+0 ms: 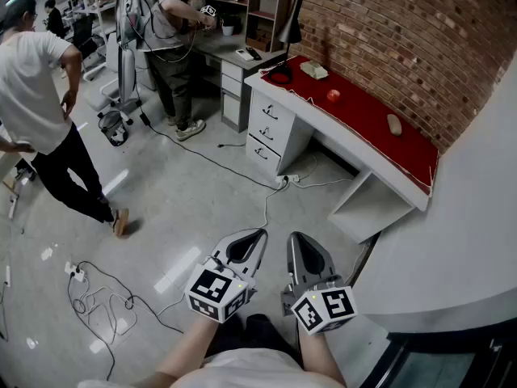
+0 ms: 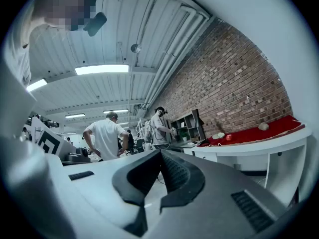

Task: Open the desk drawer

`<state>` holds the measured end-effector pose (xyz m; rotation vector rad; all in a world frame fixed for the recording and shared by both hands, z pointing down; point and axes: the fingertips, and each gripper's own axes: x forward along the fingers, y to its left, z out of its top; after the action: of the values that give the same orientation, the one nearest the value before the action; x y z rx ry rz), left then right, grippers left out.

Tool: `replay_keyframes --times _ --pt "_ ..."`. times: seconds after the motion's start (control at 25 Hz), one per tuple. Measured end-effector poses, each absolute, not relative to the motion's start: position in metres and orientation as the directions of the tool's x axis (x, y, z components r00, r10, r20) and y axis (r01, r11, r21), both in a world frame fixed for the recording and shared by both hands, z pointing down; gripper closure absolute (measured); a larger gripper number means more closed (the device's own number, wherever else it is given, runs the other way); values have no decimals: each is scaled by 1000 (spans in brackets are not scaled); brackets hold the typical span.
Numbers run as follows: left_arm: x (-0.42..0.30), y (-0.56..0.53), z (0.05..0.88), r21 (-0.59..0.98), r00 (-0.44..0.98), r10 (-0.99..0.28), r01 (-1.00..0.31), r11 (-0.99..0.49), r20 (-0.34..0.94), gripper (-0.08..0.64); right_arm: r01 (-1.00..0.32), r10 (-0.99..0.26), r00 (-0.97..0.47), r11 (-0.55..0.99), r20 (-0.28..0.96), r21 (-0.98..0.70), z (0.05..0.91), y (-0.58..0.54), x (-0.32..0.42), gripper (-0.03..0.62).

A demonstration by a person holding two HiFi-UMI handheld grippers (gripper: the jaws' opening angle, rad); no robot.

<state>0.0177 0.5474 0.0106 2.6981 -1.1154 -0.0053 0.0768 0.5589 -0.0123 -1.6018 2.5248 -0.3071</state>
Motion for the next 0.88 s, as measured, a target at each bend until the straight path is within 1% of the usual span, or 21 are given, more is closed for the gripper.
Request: replay_keyframes --times 0.64,0.88 --pt "10 551 15 210 727 -680 -682 -700 93 551 -885 -912 -409 392 16 -251 -6 561 66 575" --pt "-4 552 14 208 734 -674 -675 -708 83 551 -885 -920 -391 381 -16 -268 -9 564 56 574"
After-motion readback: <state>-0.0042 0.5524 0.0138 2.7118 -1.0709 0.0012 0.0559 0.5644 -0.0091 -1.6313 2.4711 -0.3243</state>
